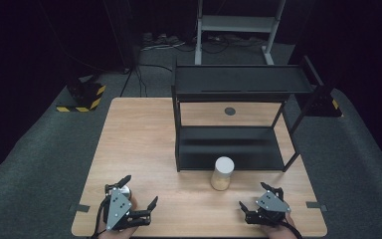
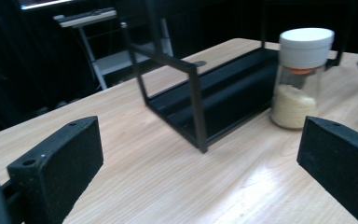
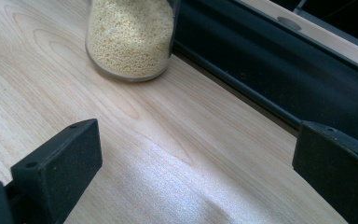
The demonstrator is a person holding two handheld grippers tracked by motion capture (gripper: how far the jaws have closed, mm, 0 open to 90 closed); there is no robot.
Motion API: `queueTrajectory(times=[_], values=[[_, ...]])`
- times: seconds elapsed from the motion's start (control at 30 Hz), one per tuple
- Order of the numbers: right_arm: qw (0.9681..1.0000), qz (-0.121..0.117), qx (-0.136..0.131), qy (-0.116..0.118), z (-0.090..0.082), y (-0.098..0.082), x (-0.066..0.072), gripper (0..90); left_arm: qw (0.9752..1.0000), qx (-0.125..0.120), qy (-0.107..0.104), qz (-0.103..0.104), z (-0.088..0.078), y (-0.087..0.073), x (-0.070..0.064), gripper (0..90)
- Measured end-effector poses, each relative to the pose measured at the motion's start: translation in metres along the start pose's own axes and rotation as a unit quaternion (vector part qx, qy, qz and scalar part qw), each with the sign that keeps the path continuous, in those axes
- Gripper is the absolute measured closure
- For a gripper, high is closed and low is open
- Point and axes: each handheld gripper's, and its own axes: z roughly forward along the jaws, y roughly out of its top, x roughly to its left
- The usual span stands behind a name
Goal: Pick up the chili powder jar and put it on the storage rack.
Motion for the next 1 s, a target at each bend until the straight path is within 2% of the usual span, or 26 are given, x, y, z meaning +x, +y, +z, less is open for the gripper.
queueTrajectory(times=[0.2,0.3,0.87,1.0], values=[[1.0,-0.001,0.0,0.0,0.0,0.0,0.0,0.4,0.9997,-0.002,0.023,-0.01,-0.005,-0.007,0.007,0.3],[1.0,-0.002,0.0,-0.001,0.0,0.0,0.001,0.4,0.999,0.009,0.043,-0.013,-0.007,-0.009,0.01,0.3],[1.0,-0.001,0.001,0.0,0.0,0.0,0.0,0.4,0.9966,0.029,0.057,-0.052,-0.016,-0.024,0.015,0.3],[1.0,-0.002,0.002,0.0,0.0,0.001,0.001,0.4,0.9964,0.037,0.058,-0.05,-0.015,-0.026,0.015,0.3]])
